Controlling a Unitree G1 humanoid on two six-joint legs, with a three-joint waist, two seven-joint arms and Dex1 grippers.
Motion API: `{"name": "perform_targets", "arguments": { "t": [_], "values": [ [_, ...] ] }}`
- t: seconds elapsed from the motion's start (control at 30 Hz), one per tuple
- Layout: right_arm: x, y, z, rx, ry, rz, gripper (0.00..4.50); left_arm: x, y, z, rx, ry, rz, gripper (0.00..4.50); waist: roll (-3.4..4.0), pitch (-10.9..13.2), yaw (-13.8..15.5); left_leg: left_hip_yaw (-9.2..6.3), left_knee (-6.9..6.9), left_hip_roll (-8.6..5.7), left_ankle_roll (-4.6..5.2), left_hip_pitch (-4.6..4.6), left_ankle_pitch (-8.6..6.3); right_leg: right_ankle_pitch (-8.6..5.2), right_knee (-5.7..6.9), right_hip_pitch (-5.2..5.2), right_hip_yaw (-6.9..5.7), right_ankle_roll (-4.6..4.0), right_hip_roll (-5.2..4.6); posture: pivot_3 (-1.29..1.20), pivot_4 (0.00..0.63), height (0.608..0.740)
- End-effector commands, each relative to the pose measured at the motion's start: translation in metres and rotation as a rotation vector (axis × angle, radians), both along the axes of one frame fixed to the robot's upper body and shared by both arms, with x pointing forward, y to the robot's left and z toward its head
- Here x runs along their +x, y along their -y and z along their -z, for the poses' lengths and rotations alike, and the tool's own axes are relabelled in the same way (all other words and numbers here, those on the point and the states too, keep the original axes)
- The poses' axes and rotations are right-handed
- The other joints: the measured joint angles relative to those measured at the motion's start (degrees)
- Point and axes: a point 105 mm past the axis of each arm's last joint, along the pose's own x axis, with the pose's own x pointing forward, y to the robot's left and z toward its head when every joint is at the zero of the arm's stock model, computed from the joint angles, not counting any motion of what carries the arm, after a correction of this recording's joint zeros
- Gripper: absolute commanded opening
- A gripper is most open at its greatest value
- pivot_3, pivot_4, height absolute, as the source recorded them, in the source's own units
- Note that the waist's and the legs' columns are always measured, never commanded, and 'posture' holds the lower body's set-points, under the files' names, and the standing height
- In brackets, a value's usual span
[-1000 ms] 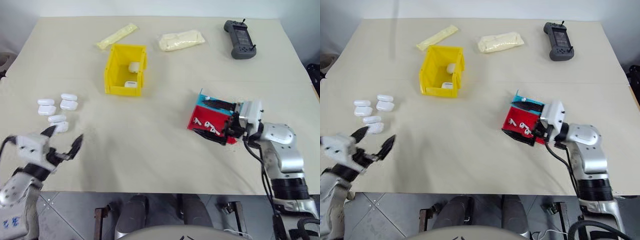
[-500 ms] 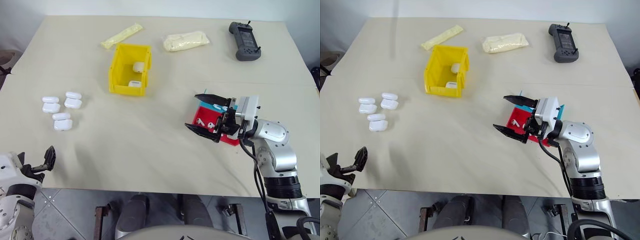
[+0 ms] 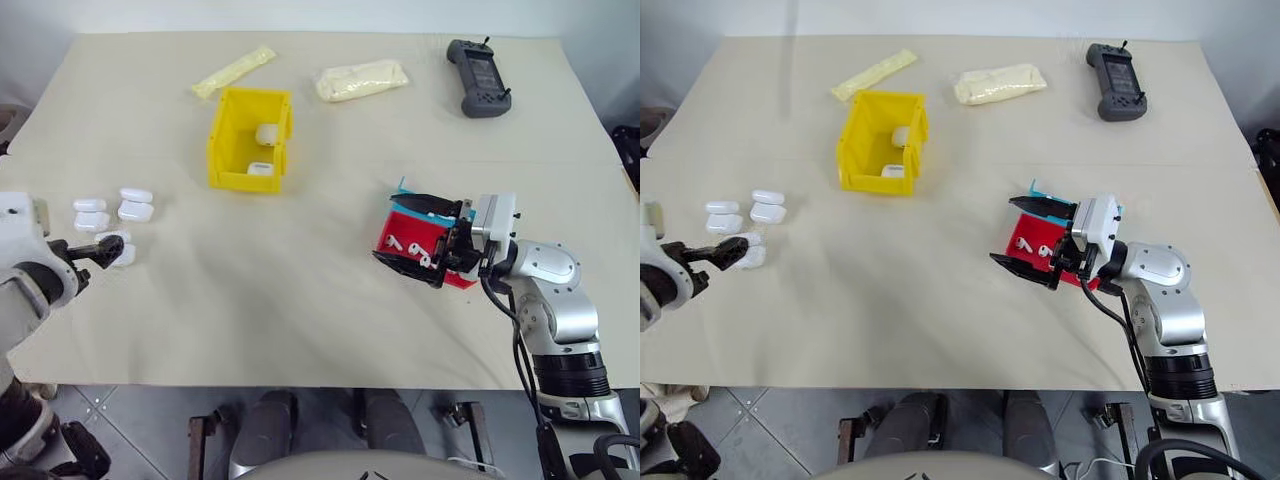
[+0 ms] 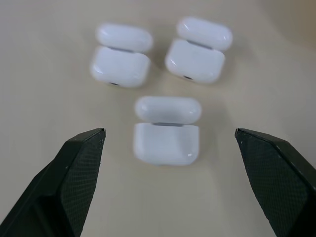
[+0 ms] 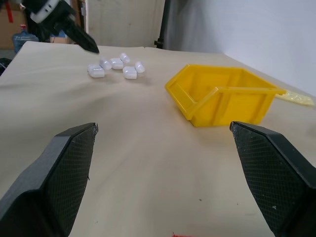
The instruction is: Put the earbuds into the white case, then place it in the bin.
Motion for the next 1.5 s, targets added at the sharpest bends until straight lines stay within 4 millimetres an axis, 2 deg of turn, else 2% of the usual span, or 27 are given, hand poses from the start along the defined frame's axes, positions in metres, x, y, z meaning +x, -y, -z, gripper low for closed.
{"name": "perform_targets", "arguments": {
  "t": [0.03,0.2,0.3,0.4,0.6,0.87,1.07,1.27,1.5],
  "values": [
    [-0.008,-0.009,-0.010,0.018,0.054,-0.040,4.50,0.007,-0.005,0.000,0.032,-0.054,-0.003,4.46,0.00,0.0,-0.2,-0.01,0.00,0.00,0.00,0.00,0.00,0.00,0.01,0.00,0.00,0.00,0.00,0.00,0.150,0.740],
    [-0.012,-0.011,-0.014,0.035,0.062,-0.034,4.50,0.009,-0.015,0.012,0.116,-0.180,-0.037,4.46,0.00,0.0,-0.4,-0.06,0.03,-0.01,-0.02,-0.01,-0.01,0.00,0.00,-0.02,0.00,-0.01,-0.03,0.00,0.150,0.740],
    [-0.016,-0.011,-0.012,0.039,0.058,-0.021,4.50,0.020,-0.004,0.016,0.050,-0.149,-0.032,4.46,0.00,0.0,-0.1,-0.07,0.04,-0.04,-0.01,-0.02,-0.01,0.00,0.00,-0.01,-0.01,-0.01,-0.04,0.00,0.150,0.740],
    [-0.017,-0.012,-0.011,0.044,0.057,-0.010,4.50,0.024,-0.003,0.018,0.038,-0.146,-0.040,4.46,0.00,0.0,0.4,-0.07,0.13,-0.10,-0.01,-0.04,-0.01,0.00,0.01,-0.02,-0.01,0.00,-0.08,0.00,0.150,0.740],
    [-0.015,-0.008,-0.010,0.049,0.062,0.035,4.50,0.026,-0.007,0.017,0.023,-0.150,-0.060,4.46,0.00,0.0,0.7,-0.07,0.15,-0.11,-0.01,-0.02,-0.01,0.00,0.00,-0.03,0.00,0.00,-0.09,0.00,0.150,0.740],
    [-0.016,-0.007,-0.009,0.060,0.053,0.047,4.50,0.030,-0.002,0.021,0.003,-0.152,-0.048,4.46,0.00,0.0,0.8,-0.07,0.16,-0.13,-0.01,-0.01,-0.01,0.00,0.02,-0.03,0.00,0.00,-0.10,0.00,0.150,0.740],
    [-0.016,-0.008,-0.008,0.064,0.049,0.053,4.50,0.027,-0.003,0.026,0.014,-0.170,-0.052,4.46,0.00,0.0,0.8,-0.06,0.18,-0.14,-0.01,0.00,0.00,0.00,0.02,-0.03,0.00,0.00,-0.11,0.00,0.150,0.740],
    [-0.015,-0.011,-0.007,0.069,0.048,0.047,4.50,0.023,-0.003,0.027,0.070,-0.188,-0.033,2.79,0.01,0.0,0.5,-0.03,0.13,-0.10,-0.01,0.03,0.00,0.00,0.03,-0.04,0.02,0.00,-0.08,0.00,0.150,0.740],
    [-0.017,-0.011,-0.006,0.067,0.041,0.039,4.50,0.021,0.000,0.025,0.065,-0.107,0.014,2.74,0.01,0.0,0.5,-0.01,0.12,-0.09,-0.01,0.03,-0.01,0.00,0.02,-0.04,0.02,0.00,-0.08,0.00,0.150,0.740]
  ]
}}
